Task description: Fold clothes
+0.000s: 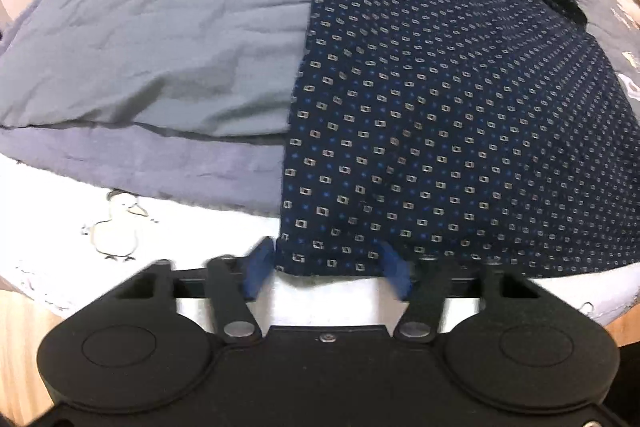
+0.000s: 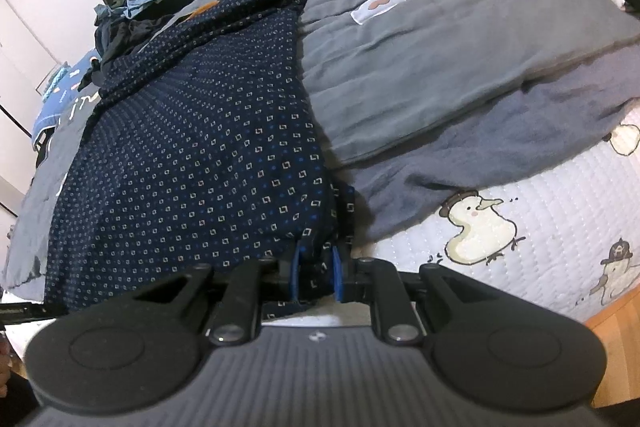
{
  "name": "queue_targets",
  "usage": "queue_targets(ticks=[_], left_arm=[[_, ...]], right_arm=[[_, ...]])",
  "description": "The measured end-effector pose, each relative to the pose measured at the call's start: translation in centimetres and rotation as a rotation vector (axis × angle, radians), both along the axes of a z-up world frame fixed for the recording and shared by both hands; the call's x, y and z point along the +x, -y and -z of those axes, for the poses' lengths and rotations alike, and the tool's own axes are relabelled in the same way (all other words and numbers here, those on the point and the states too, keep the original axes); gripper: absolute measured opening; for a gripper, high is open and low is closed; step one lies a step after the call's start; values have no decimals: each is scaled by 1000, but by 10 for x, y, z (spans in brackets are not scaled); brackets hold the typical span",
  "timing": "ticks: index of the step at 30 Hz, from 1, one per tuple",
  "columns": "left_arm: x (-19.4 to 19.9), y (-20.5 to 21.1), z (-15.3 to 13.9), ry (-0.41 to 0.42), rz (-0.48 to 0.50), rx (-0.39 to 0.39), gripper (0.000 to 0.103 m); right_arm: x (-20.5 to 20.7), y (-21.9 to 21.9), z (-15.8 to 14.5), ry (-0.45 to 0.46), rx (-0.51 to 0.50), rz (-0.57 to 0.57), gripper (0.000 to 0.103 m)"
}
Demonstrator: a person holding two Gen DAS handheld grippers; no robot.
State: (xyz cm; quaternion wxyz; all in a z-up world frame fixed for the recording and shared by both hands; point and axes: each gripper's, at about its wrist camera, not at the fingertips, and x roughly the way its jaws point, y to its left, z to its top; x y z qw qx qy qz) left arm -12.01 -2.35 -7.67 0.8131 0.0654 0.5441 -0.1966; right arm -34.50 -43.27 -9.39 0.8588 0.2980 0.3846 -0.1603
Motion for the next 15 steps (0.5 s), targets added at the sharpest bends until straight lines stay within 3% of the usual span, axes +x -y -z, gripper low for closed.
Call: queue_targets(ticks=[1,3,15], left_arm=[[0,-2,-1,3,-5,-16,17],[1,-6,-4,8,-15,-47,7],[4,-35,-48,79,-90,-220,6]], right_arm=[[0,0,0,3,1,-2,16],[0,-1,-1,15,11,-8,16],[-25,19,-24,261,159,104,14]])
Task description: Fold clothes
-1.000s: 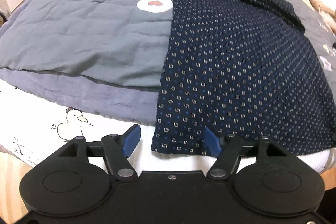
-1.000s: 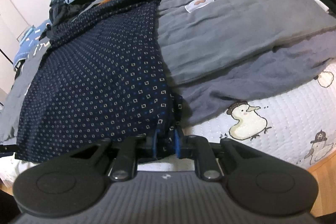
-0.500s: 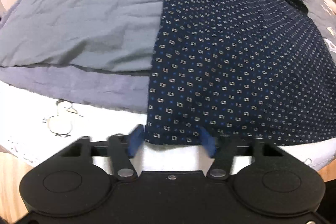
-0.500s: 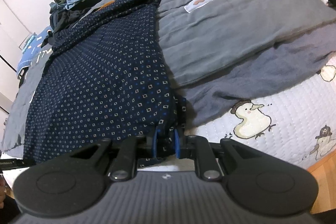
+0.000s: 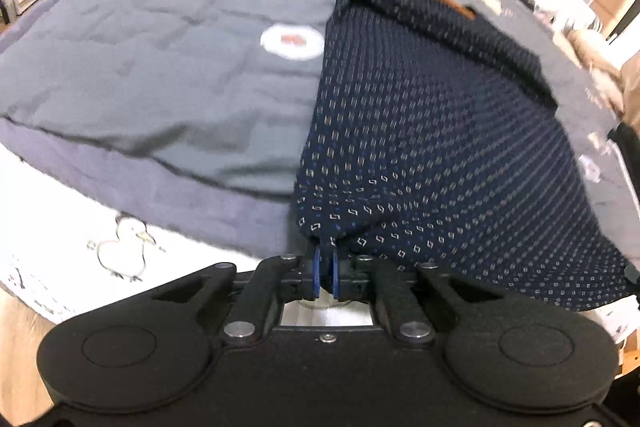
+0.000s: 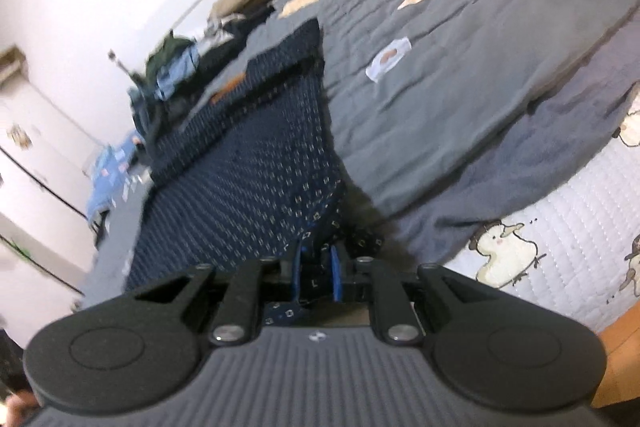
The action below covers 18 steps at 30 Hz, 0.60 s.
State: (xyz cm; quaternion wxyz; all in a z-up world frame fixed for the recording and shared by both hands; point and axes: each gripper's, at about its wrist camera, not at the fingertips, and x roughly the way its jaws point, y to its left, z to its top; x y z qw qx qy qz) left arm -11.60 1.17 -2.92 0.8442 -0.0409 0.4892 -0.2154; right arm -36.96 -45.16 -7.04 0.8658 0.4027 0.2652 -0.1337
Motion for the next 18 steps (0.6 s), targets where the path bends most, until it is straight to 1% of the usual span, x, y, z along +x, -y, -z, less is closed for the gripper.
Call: queue_targets(ticks=[3,9,13,18], left_arm=[[3,-5,-18,37,-10,-28,6],[10,-8,-44,85,-37,-96,6],[18,-2,-61,122,-36,-139,6],[32,-1,-88,171,-28,-188,6]], right_arm=[[-4,4,-6,70,54,15,14],[-4,13,-25,149,90,42,14],[5,17,-43,182,91,55,14],[17,21,-77,219,38,52,14]])
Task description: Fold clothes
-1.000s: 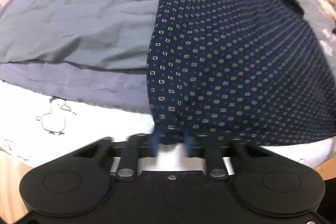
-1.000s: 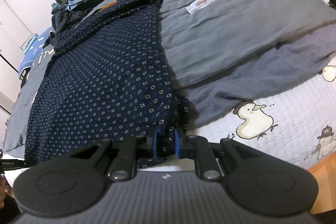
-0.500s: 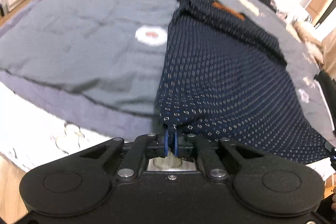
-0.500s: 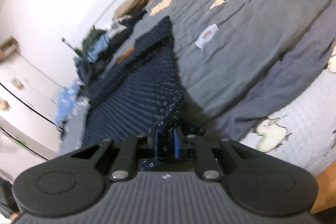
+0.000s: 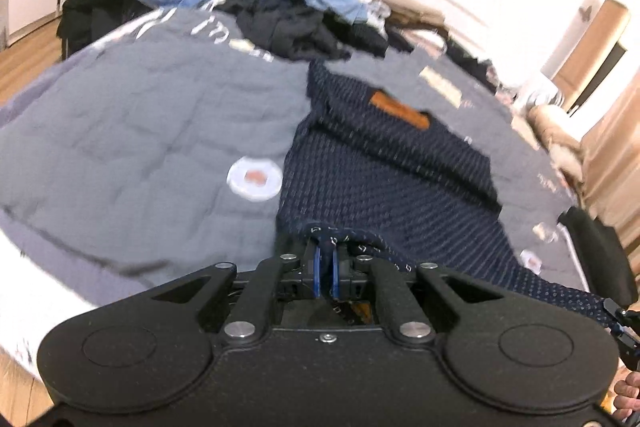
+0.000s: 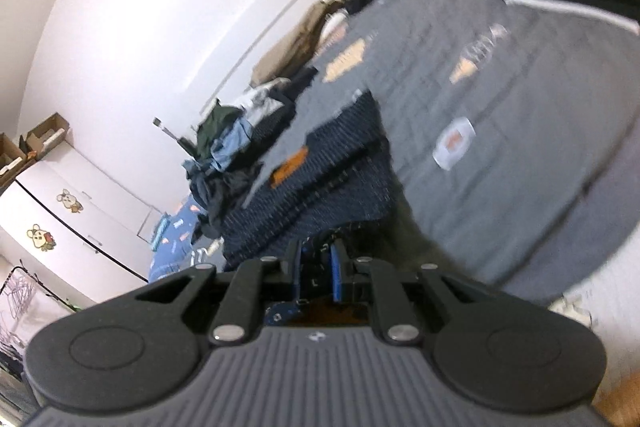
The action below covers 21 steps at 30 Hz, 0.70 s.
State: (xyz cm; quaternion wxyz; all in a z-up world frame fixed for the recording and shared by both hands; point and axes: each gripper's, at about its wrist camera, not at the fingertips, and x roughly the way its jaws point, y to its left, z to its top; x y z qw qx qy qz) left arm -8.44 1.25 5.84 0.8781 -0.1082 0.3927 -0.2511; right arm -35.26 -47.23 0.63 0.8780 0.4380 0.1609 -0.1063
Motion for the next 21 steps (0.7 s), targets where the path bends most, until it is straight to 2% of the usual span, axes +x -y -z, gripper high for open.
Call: queue_targets(ticks=[8,21], left_arm=[[32,25,-24,73,41,-10,6],[107,70,18,32,52,65,6]], right_arm=[[29,17,-22,5,-35,19,14],[112,59,19,-114,-13,51,14]])
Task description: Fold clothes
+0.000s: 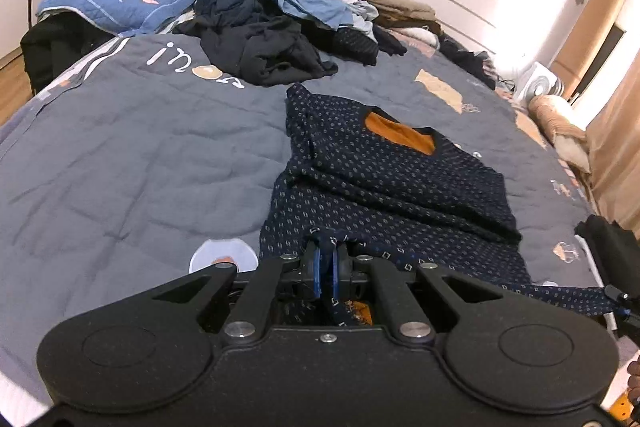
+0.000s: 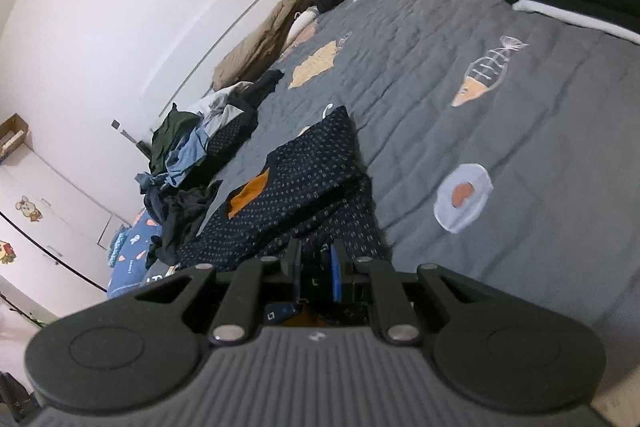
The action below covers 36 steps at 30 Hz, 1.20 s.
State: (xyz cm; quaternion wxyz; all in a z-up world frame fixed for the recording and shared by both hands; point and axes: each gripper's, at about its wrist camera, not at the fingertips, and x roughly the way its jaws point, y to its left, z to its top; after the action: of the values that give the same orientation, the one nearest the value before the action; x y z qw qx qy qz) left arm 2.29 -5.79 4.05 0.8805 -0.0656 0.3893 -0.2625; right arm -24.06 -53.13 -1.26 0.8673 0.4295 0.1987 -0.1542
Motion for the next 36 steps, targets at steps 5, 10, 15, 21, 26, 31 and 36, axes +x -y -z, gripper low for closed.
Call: queue_targets(ticks=[5,10,15,21,26,31,36], left_arm=[[34,24,9,16,-14,43,6],[59,49,30,23,-14,87,6],[81,64,59,-18,7,79,6],[83,52,66,0,-46,2,37],[66,38,41,121,-13,13,41],[47,30,56,135,38,53,41],[45,32,75,132,93,147,41]], right_arm=[[44,18,-1,8,-41,-24,14],[91,29,14,-49,-135,-58,14],[128,31,47,-156,-202,-138,15],[121,33,41,-103,-255,-118,27],[95,30,13,-47,-343,-121,44],[91,18,20,-133,-457,-234,44],[94,12,38,-183,-464,-324,44]])
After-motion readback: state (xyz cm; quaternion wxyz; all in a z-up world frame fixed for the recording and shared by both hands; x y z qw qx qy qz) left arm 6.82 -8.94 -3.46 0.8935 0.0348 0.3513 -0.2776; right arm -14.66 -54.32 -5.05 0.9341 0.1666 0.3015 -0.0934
